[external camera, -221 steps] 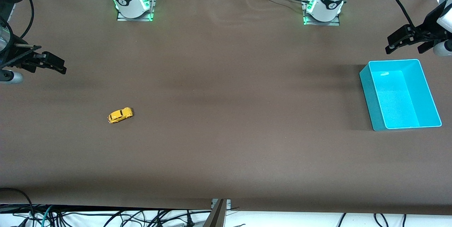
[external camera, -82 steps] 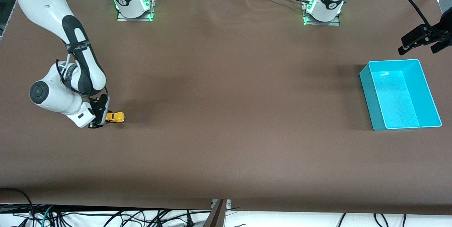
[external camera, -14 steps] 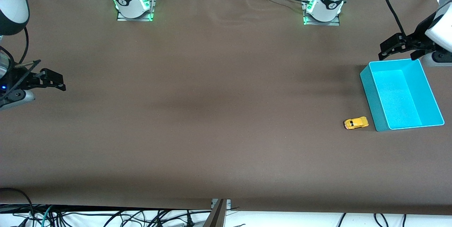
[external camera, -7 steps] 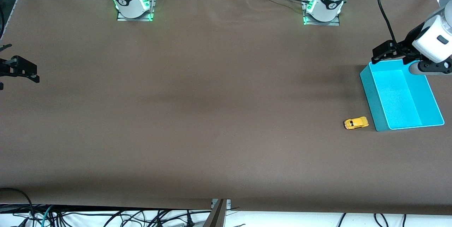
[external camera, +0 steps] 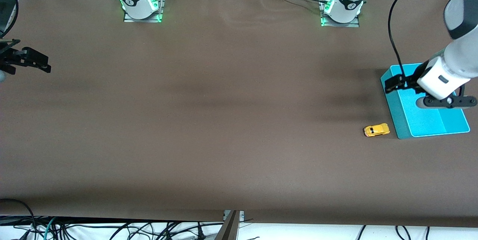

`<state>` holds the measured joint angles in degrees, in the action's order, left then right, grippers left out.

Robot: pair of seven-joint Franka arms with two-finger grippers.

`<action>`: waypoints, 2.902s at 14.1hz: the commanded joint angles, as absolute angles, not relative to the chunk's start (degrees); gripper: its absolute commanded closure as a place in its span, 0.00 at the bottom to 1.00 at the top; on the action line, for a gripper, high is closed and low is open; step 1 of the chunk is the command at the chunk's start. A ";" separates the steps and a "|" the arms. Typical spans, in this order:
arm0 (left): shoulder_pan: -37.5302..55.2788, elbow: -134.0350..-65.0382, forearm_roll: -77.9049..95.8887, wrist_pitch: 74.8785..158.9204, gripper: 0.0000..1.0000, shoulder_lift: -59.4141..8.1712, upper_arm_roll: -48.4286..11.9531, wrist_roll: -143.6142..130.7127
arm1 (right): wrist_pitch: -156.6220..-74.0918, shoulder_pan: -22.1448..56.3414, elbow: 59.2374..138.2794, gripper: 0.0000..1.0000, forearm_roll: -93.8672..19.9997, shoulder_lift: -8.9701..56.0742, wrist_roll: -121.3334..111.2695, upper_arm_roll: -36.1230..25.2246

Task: Wind and store yellow beetle car
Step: 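Move the left gripper down beside the bin over the car, then lower the left gripper and close it on the yellow car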

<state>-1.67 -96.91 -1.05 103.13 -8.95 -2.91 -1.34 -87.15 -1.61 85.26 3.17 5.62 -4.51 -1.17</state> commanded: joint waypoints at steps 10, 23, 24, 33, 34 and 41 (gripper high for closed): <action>-5.62 -113.01 -1.67 123.64 0.00 -7.91 -2.90 11.50 | -85.87 -2.55 85.96 0.00 1.76 6.50 -4.39 -1.14; -7.82 -114.52 -3.78 136.65 0.00 -21.35 -2.81 54.09 | -86.31 -2.64 85.87 0.00 1.84 6.94 -4.83 -1.23; -8.34 -114.35 -3.69 138.41 0.00 -22.14 -2.73 58.49 | -86.31 -2.64 85.87 0.00 1.76 7.03 -4.92 -1.23; -10.90 -114.08 -2.02 148.97 0.00 -32.16 -2.72 78.39 | -86.31 -2.64 85.87 0.00 1.76 7.12 -4.83 -1.23; -10.90 -114.08 -2.11 148.97 0.00 -32.25 -2.72 78.49 | -86.31 -2.64 85.87 0.00 1.76 7.12 -4.83 -1.23; -10.37 -114.08 0.69 149.06 1.00 -32.44 -2.72 77.35 | -86.40 -2.64 85.78 0.00 1.76 7.29 -4.92 -1.23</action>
